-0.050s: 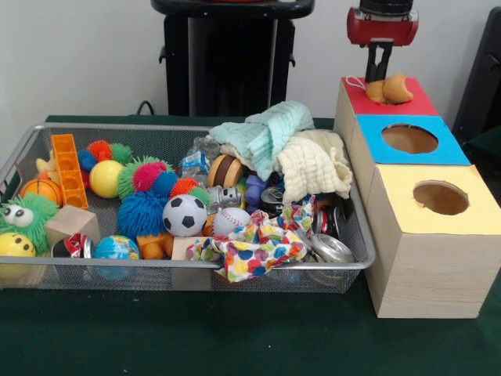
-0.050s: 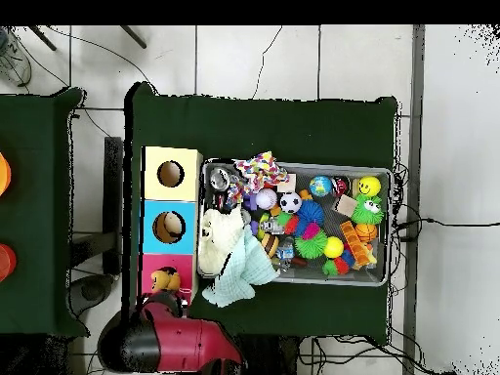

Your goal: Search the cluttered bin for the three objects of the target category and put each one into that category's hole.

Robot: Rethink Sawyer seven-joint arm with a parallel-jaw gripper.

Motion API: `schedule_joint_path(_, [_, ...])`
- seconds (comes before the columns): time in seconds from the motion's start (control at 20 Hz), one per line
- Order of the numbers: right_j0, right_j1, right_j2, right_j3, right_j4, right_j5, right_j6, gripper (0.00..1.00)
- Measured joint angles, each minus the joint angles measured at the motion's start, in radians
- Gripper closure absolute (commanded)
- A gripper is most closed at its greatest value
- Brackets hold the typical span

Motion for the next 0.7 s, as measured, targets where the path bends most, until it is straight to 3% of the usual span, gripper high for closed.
schedule_joint_path(0.7, [-0.009,0.023,0.004,-0.032,-0.035,0.004,0.000,1.00])
